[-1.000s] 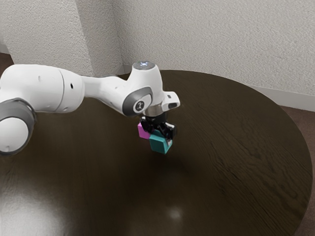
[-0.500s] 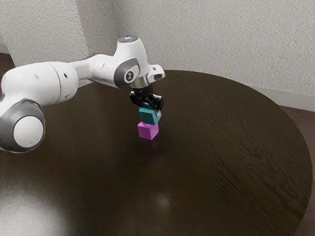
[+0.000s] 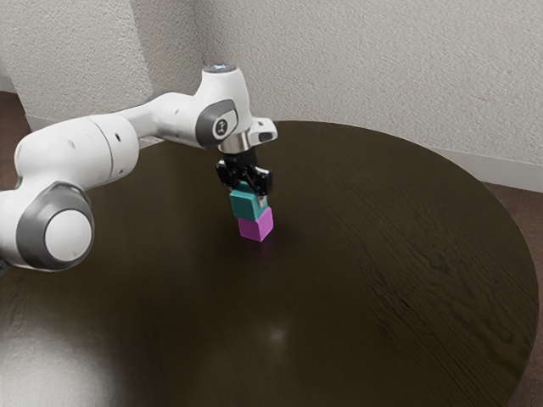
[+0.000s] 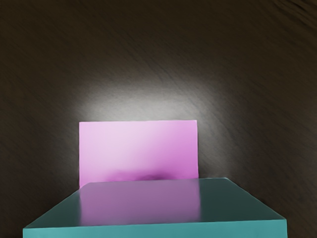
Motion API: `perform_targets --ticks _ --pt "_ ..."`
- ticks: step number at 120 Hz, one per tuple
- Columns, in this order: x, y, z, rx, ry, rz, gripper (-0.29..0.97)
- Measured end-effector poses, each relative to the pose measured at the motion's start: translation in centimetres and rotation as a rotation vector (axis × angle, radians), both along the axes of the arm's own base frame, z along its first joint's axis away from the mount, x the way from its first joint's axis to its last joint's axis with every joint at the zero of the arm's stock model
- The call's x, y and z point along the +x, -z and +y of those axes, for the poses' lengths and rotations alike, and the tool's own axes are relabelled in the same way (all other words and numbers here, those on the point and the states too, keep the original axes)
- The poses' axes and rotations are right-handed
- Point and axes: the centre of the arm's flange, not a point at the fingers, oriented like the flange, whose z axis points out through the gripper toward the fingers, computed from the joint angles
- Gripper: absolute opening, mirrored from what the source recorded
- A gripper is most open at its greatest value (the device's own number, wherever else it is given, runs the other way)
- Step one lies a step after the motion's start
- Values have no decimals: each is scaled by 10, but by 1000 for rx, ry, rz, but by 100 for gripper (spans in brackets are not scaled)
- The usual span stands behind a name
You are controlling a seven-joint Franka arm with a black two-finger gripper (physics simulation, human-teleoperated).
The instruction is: Pick up the blue block with one arm, and put the blue block on the pink block with one arm
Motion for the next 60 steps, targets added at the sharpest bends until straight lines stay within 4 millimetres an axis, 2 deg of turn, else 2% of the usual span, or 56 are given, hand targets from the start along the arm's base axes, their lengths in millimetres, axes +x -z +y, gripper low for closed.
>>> perform_targets --ticks 25,60 --pt "2 -5 6 2 9 -11 40" --pt "5 -8 2 -7 32 -37 46"
